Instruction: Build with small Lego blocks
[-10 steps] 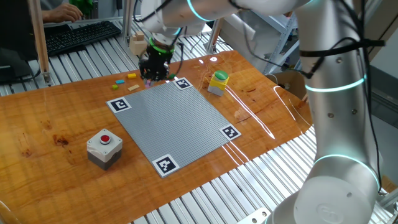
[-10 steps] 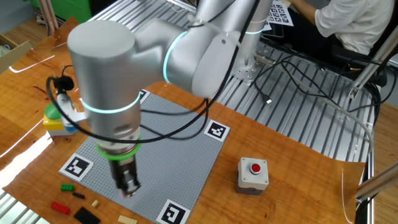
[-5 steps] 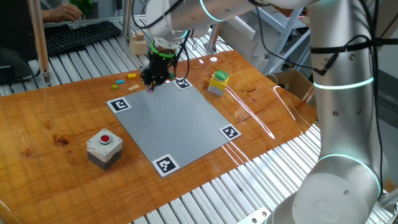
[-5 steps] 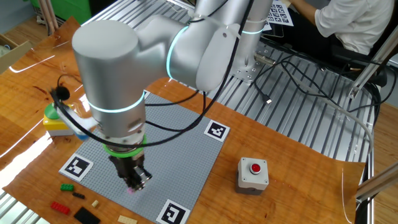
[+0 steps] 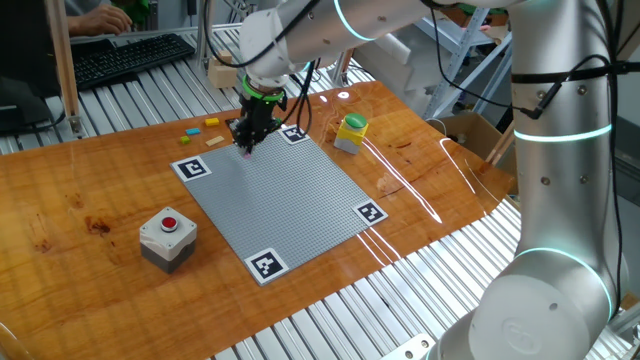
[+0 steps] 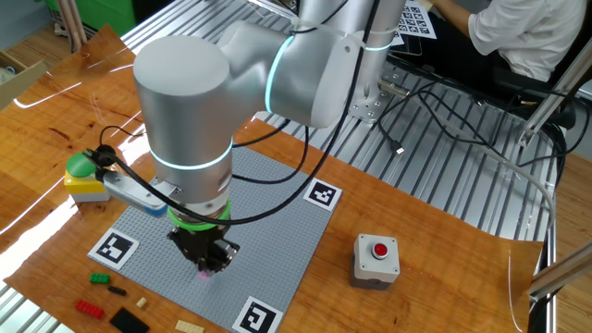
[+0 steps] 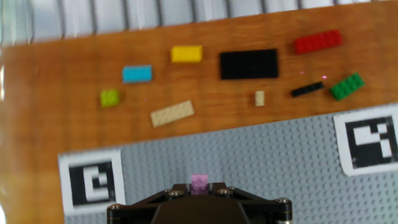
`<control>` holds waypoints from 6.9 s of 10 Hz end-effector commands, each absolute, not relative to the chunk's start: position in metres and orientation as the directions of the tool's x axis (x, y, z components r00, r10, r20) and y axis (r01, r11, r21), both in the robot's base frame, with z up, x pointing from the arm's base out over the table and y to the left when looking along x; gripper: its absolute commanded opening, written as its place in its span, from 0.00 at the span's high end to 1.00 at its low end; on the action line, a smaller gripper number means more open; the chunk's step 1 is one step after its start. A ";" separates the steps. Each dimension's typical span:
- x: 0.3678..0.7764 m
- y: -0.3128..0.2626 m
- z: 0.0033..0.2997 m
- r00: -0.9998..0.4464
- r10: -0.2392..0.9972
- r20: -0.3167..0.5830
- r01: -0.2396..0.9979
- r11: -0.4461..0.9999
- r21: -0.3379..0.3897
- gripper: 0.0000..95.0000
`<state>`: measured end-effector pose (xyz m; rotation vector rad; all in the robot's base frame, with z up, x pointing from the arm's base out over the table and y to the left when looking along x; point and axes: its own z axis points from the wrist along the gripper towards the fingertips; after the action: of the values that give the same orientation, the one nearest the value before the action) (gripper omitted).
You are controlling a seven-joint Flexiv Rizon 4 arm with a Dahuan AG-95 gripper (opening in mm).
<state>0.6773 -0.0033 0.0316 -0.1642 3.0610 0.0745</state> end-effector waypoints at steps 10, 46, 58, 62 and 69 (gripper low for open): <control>0.668 -0.030 0.017 -0.979 -0.188 -0.083 -0.191 0.981 0.037 1.00; 0.665 -0.031 0.006 -0.988 -0.047 -0.147 -0.057 0.996 0.067 0.80; 0.665 -0.027 0.012 -0.991 -0.003 -0.133 -0.011 0.998 0.065 0.60; 0.664 -0.027 0.014 -0.991 -0.005 -0.131 -0.013 0.998 0.058 0.60; 0.664 -0.027 0.021 -0.993 -0.043 -0.111 -0.049 0.997 0.053 1.00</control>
<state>0.6632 -0.0268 0.0205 -0.0737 3.0290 0.0846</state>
